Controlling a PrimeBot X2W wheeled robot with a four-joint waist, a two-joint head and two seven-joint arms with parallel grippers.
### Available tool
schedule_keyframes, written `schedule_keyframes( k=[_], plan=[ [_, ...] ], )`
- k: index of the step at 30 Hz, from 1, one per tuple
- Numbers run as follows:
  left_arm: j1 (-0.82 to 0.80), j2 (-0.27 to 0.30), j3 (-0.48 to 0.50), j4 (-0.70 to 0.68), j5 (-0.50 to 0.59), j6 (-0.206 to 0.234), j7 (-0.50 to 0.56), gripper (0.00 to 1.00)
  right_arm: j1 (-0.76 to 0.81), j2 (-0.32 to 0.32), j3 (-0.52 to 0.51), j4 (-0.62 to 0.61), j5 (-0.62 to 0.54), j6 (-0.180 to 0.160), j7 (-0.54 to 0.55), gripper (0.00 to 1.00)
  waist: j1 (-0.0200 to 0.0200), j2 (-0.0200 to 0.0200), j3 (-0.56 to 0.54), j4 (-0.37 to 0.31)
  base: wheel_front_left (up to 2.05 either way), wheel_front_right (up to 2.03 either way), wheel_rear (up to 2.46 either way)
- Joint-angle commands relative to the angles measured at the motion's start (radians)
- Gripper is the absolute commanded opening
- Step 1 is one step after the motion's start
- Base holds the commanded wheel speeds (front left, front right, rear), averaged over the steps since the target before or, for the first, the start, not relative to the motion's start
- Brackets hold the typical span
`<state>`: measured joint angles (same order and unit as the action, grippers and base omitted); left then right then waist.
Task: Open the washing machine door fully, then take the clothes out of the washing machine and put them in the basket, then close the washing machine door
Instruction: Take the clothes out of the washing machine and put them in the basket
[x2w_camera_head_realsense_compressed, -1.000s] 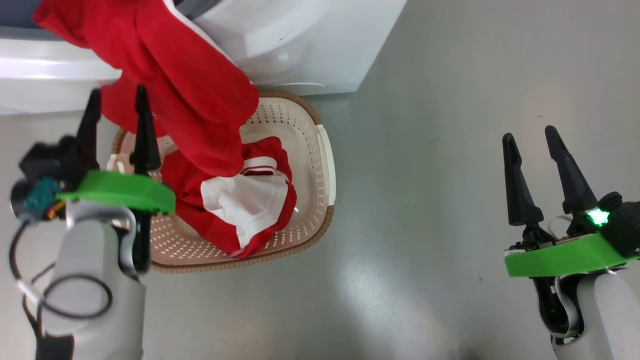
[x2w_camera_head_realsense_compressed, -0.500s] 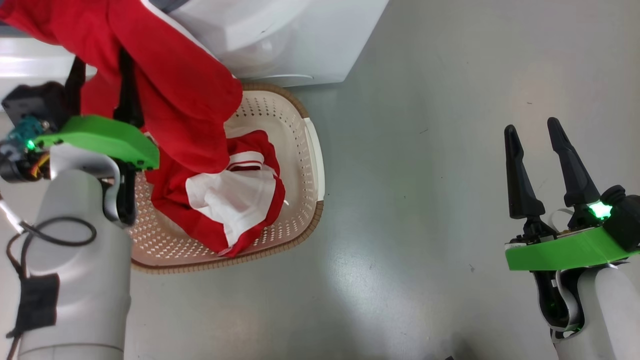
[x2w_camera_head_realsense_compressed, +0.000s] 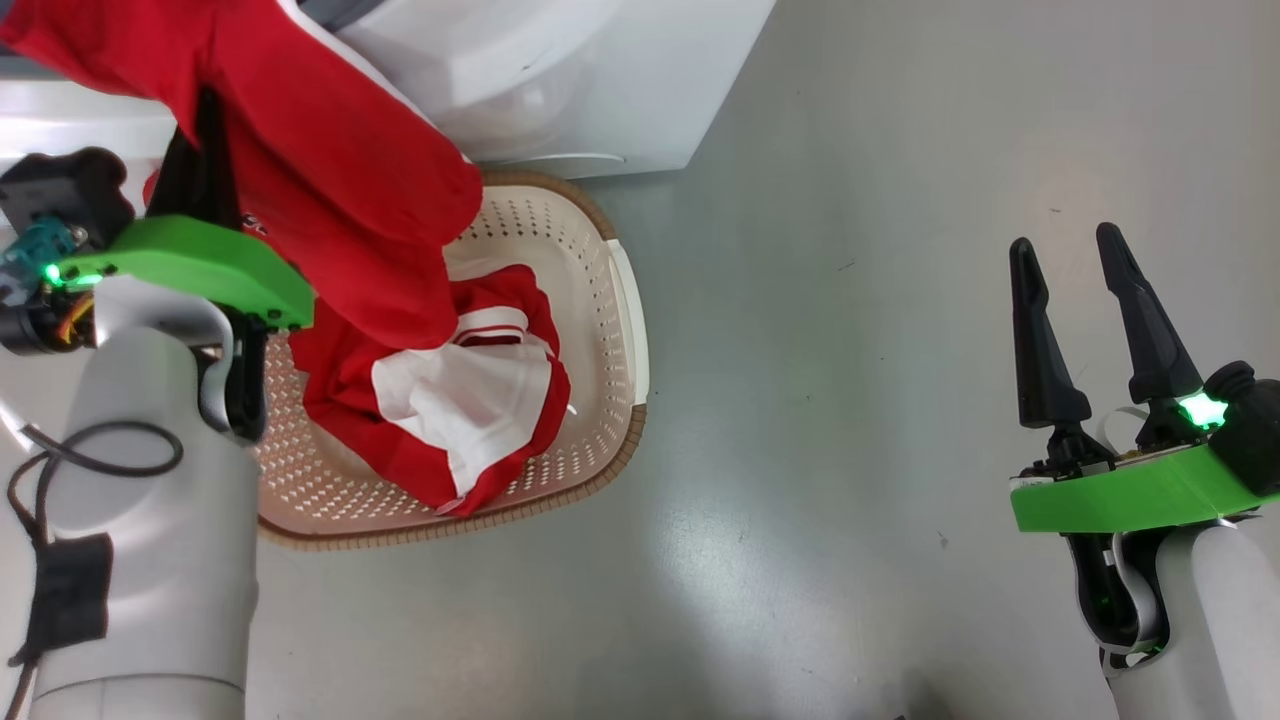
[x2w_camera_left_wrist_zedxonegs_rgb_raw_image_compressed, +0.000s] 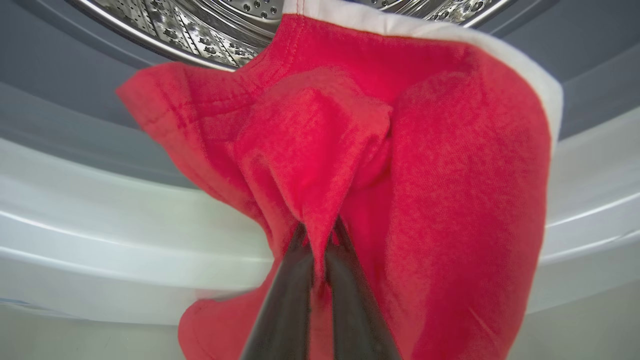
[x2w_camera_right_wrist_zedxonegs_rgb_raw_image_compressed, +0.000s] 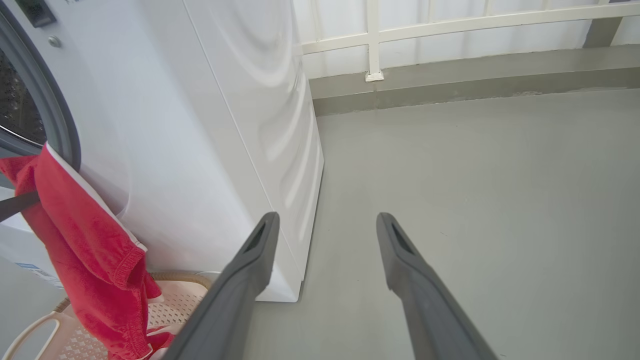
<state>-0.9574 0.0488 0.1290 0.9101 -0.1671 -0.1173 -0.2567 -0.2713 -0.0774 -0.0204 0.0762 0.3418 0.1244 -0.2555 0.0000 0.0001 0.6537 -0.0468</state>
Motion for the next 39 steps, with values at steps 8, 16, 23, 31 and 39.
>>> schedule_keyframes(
  k=[8, 16, 23, 31, 39],
  plan=[
    [0.126, 0.015, -0.001, -0.011, 0.004, -0.011, -0.005, 0.00, 0.018, 0.002, 0.017, -0.024, -0.010, 0.006, -0.006, 1.00, 0.0000, -0.0001, -0.004, 0.015, 0.00, 0.00, 0.00],
    [0.195, 0.002, -0.073, 0.033, 0.007, -0.012, -0.005, 0.00, 0.018, 0.000, 0.022, -0.025, -0.010, 0.006, -0.006, 1.00, 0.0000, -0.0001, 0.001, 0.019, 0.00, 0.00, 0.00],
    [0.205, 0.002, -0.195, 0.119, -0.074, -0.013, -0.005, 0.00, 0.010, 0.001, 0.032, -0.025, -0.008, 0.006, -0.006, 1.00, 0.0000, -0.0001, 0.018, 0.008, 0.00, 0.00, 0.00],
    [0.172, 0.002, -0.259, 0.190, -0.128, -0.004, -0.005, 0.00, 0.002, 0.004, 0.032, -0.024, -0.007, 0.006, -0.006, 1.00, 0.0000, -0.0001, 0.034, 0.001, 0.00, 0.00, 0.00],
    [0.164, 0.002, -0.258, 0.170, -0.135, 0.012, -0.005, 1.00, 0.002, 0.008, 0.031, -0.019, -0.007, 0.006, -0.006, 1.00, 0.0000, -0.0001, 0.030, 0.001, 0.00, 0.00, 0.00]
  ],
)
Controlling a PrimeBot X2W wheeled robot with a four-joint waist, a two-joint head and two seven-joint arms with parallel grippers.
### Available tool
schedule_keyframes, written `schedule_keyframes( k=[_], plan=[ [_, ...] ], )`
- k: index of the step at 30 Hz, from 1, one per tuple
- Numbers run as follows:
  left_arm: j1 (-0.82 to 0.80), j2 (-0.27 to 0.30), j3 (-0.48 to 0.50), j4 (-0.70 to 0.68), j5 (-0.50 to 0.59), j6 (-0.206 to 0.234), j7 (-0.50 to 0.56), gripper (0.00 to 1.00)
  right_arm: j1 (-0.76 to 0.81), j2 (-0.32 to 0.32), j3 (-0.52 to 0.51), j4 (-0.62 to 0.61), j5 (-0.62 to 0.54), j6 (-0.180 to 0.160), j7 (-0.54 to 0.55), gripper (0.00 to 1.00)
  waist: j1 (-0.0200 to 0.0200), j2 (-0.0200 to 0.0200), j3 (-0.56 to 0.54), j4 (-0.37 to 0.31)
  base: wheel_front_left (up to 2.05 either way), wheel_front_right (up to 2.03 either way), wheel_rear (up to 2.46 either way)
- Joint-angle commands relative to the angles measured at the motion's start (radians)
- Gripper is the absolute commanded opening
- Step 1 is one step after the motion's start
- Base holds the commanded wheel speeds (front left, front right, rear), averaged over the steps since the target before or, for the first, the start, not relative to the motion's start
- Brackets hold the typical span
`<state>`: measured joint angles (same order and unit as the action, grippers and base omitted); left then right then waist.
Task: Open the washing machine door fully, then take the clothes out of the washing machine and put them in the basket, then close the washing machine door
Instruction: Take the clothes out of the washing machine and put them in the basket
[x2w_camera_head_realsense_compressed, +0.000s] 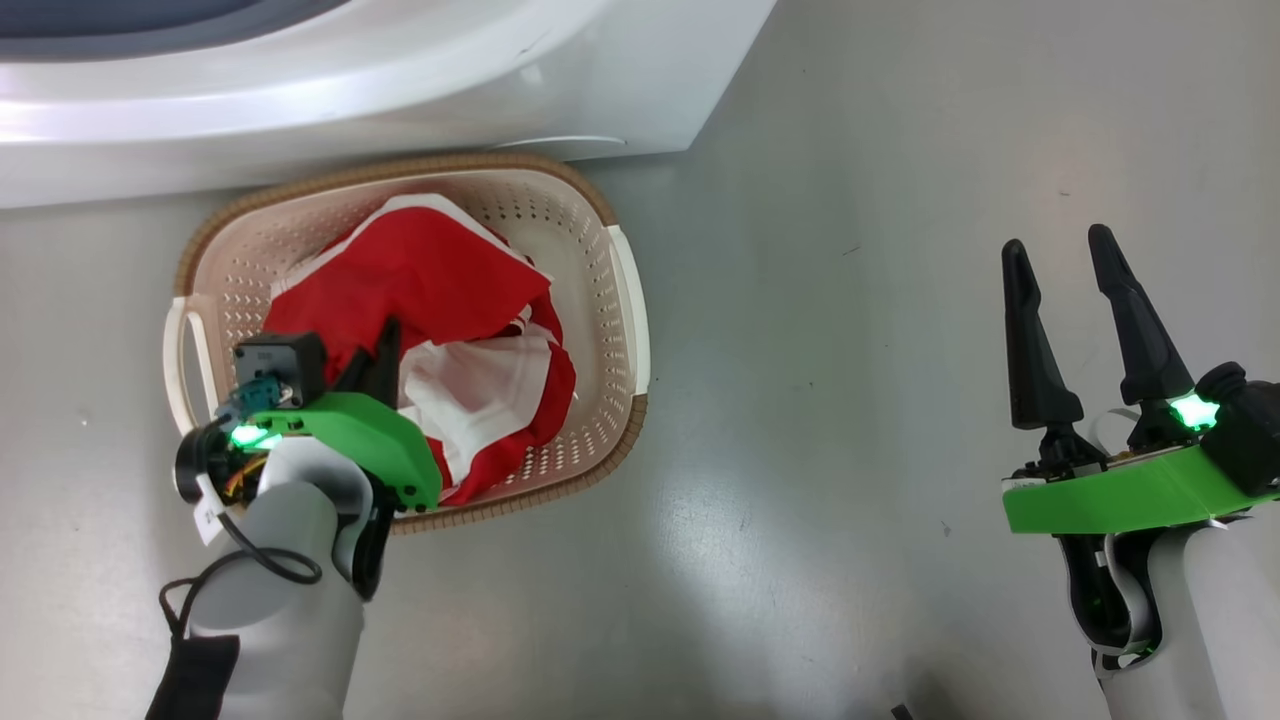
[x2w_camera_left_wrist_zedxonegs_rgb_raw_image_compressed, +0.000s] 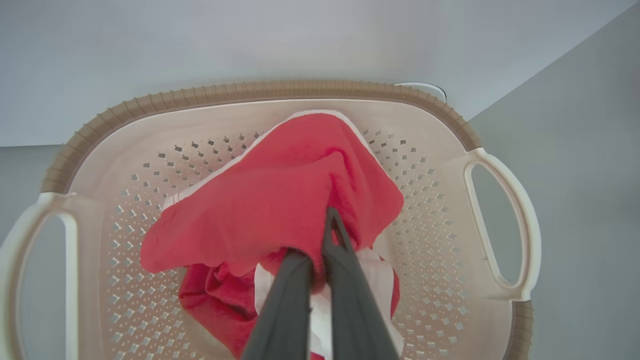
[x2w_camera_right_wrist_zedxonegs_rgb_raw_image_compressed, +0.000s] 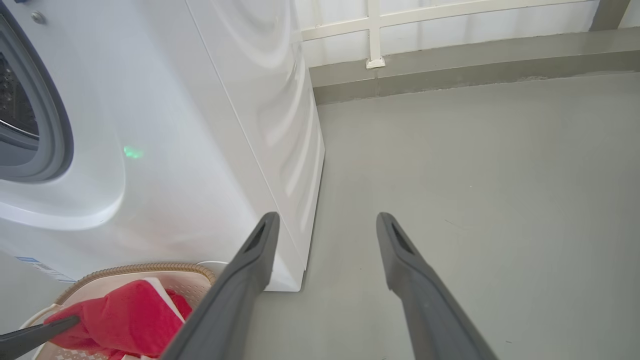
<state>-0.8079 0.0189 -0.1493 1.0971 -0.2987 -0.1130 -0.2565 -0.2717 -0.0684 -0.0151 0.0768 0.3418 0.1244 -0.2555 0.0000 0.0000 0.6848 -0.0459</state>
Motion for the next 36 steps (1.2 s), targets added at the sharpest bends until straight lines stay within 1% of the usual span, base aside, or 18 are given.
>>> schedule_keyframes(
  k=[1, 8, 15, 19, 29, 36],
  plan=[
    [0.017, 0.031, 0.021, -0.023, -0.003, 0.009, -0.005, 1.00, 0.002, -0.001, 0.026, -0.018, -0.006, 0.006, -0.006, 1.00, 0.0000, 0.0000, -0.003, 0.001, 0.00, 0.00, 0.00],
    [0.043, 0.031, 0.040, -0.057, -0.006, 0.016, -0.005, 1.00, 0.011, -0.005, 0.025, -0.009, -0.009, 0.006, -0.006, 1.00, 0.0000, 0.0000, -0.045, 0.005, 0.00, 0.00, 0.00],
    [0.092, 0.031, 0.081, -0.127, 0.014, 0.018, -0.005, 1.00, 0.028, -0.013, 0.029, 0.003, -0.012, 0.006, -0.006, 1.00, 0.0000, 0.0000, -0.118, 0.012, 0.00, 0.00, 0.00],
    [0.134, 0.033, 0.100, -0.192, 0.053, 0.023, -0.005, 1.00, 0.045, -0.021, 0.035, 0.011, -0.014, 0.006, -0.006, 1.00, 0.0000, 0.0000, -0.169, 0.017, 0.00, 0.00, 0.00],
    [0.261, 0.032, 0.161, -0.399, 0.128, 0.013, -0.005, 1.00, 0.110, -0.044, 0.043, 0.037, -0.015, 0.006, -0.006, 1.00, 0.0000, 0.0000, -0.304, 0.027, 0.00, 0.00, 0.00],
    [0.372, 0.032, 0.190, -0.523, 0.140, 0.004, -0.005, 1.00, 0.155, -0.055, 0.044, 0.048, -0.016, 0.006, -0.006, 1.00, 0.0000, 0.0000, -0.396, 0.029, 0.00, 0.00, 0.00]
  ],
)
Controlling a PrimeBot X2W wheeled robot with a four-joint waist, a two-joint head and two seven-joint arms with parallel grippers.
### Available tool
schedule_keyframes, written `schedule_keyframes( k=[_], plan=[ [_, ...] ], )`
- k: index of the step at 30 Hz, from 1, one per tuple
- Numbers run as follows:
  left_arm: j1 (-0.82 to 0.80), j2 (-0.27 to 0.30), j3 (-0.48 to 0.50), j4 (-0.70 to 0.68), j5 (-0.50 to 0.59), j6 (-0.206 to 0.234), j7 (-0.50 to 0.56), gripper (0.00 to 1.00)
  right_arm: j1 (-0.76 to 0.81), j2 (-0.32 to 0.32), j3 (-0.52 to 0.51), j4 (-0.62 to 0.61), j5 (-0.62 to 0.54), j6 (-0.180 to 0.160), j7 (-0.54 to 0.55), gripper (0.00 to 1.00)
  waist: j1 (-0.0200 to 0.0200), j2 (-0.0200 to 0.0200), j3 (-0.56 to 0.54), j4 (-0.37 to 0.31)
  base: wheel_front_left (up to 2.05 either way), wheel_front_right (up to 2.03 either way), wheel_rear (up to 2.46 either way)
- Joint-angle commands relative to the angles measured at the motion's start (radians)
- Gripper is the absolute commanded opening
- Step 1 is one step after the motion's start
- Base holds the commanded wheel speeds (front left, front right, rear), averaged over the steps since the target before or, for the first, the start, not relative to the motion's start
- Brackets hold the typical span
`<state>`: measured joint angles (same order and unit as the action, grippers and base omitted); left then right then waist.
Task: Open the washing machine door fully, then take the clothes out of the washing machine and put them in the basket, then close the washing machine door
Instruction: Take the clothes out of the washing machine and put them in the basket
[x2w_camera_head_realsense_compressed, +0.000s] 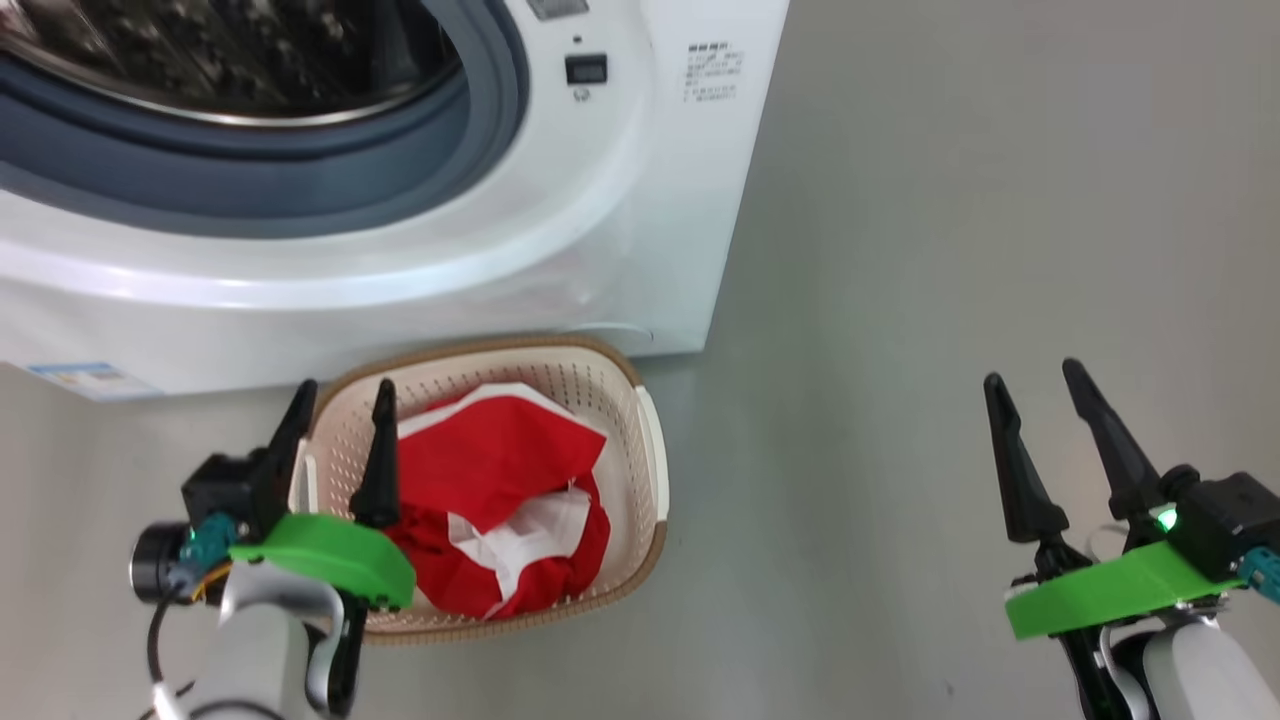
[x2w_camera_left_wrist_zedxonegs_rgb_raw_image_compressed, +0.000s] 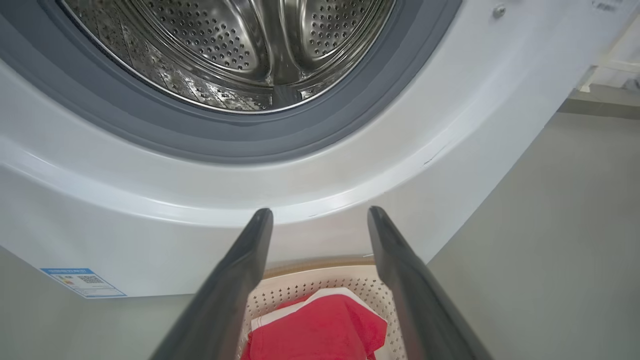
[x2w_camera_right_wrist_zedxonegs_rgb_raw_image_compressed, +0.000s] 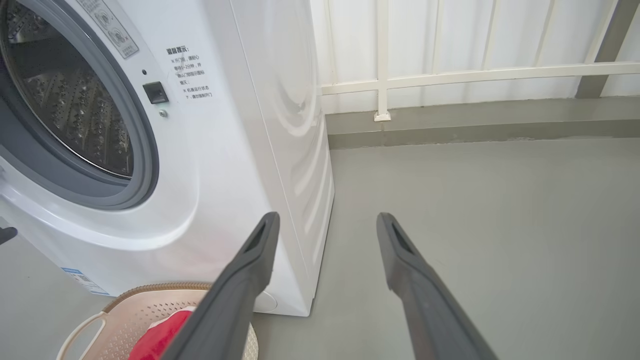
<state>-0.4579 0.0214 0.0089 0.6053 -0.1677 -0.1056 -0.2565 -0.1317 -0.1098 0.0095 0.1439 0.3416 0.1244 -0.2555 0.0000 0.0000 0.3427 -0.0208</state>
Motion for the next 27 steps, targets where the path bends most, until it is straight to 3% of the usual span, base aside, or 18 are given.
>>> schedule_keyframes(
  k=[1, 18, 27],
  plan=[
    [0.038, 0.029, 0.034, -0.049, 0.008, -0.005, -0.005, 1.00, 0.023, -0.015, 0.020, -0.017, -0.016, 0.006, -0.006, 1.00, 0.0000, 0.0000, -0.066, 0.006, 0.00, 0.00, 0.00],
    [0.309, 0.029, 0.075, -0.313, 0.026, -0.014, -0.005, 1.00, 0.160, -0.023, -0.003, -0.013, -0.016, 0.006, -0.006, 1.00, 0.0000, 0.0000, -0.221, 0.014, 0.00, 0.00, 0.00],
    [0.446, 0.029, 0.100, -0.409, 0.007, 0.004, -0.005, 1.00, 0.212, -0.020, -0.016, -0.018, -0.017, 0.006, -0.006, 1.00, 0.0000, 0.0000, -0.264, 0.003, 0.00, 0.00, 0.00]
  ],
)
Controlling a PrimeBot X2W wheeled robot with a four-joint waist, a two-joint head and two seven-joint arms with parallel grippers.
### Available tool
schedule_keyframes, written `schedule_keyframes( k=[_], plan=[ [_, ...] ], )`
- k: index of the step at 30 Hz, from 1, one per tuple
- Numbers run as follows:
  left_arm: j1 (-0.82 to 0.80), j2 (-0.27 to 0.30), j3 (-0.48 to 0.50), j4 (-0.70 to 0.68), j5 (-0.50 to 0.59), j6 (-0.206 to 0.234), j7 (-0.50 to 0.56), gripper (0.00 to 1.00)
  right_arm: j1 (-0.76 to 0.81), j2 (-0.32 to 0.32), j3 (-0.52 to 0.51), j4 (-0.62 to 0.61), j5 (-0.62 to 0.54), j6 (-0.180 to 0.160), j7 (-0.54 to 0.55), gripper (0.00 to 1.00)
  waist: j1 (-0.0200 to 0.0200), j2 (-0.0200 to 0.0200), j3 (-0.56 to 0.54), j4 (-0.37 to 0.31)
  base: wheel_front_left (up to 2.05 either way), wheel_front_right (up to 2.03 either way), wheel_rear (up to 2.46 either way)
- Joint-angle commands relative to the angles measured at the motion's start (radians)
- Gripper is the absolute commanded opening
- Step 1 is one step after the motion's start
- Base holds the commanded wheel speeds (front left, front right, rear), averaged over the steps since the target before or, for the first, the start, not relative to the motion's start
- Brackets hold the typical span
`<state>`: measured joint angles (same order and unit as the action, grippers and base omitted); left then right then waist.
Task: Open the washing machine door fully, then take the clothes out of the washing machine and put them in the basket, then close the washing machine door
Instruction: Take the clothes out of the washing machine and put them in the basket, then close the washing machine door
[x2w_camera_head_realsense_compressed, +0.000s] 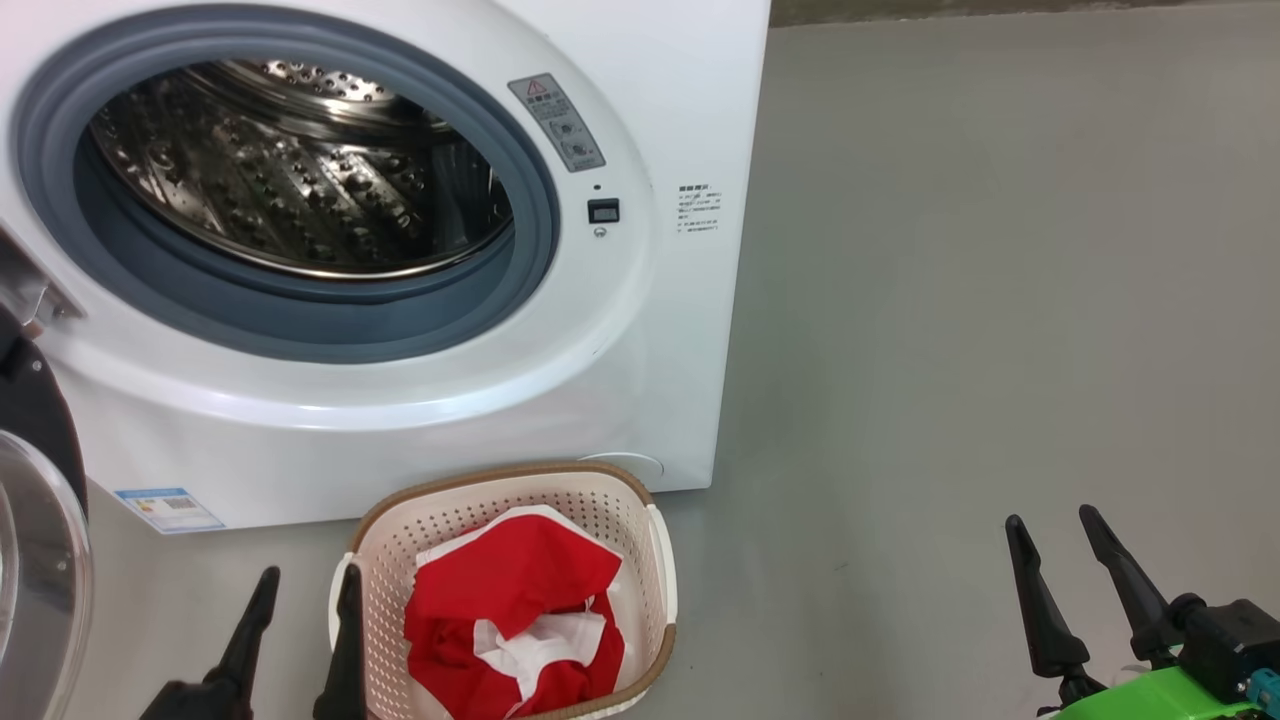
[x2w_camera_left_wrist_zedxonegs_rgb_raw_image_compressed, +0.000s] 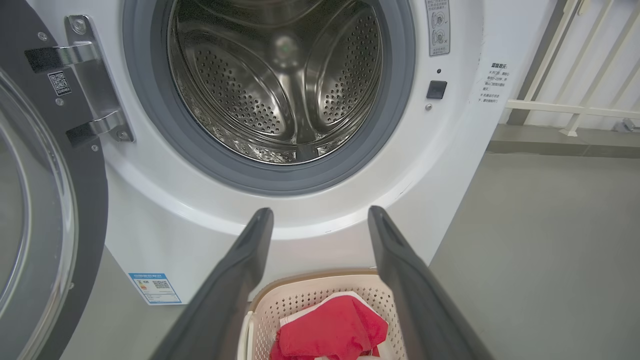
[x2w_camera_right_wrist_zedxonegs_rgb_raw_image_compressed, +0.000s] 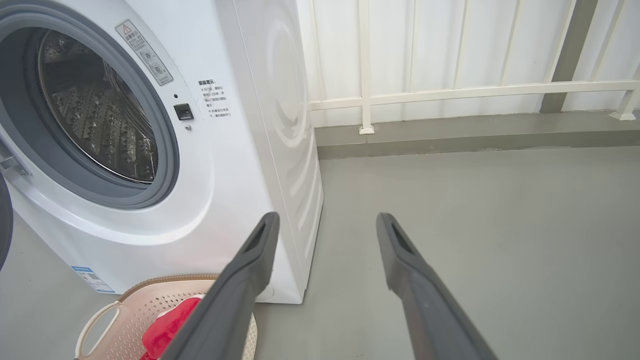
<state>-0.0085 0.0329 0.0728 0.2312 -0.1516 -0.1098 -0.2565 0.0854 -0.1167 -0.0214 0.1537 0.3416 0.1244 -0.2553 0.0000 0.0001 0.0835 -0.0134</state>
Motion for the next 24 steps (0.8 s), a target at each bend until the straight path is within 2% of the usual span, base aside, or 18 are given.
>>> schedule_keyframes(
  k=[1, 10, 24],
  plan=[
    [0.007, 0.017, 0.038, -0.045, -0.011, 0.010, -0.005, 1.00, -0.002, -0.013, 0.013, -0.029, -0.016, 0.006, -0.006, 1.00, 0.0000, -0.0001, -0.006, -0.006, 0.00, 0.00, 0.00],
    [0.056, 0.017, 0.036, -0.089, -0.023, 0.027, -0.005, 1.00, 0.019, -0.011, 0.006, -0.032, -0.016, 0.006, -0.006, 1.00, 0.0000, -0.0001, -0.013, -0.011, 0.00, 0.00, 0.00],
    [0.063, 0.017, 0.029, -0.106, -0.029, 0.028, -0.005, 1.00, 0.021, -0.010, 0.004, -0.032, -0.018, 0.006, -0.006, 1.00, 0.0000, -0.0001, -0.014, -0.014, 0.00, 0.00, 0.00]
  ],
)
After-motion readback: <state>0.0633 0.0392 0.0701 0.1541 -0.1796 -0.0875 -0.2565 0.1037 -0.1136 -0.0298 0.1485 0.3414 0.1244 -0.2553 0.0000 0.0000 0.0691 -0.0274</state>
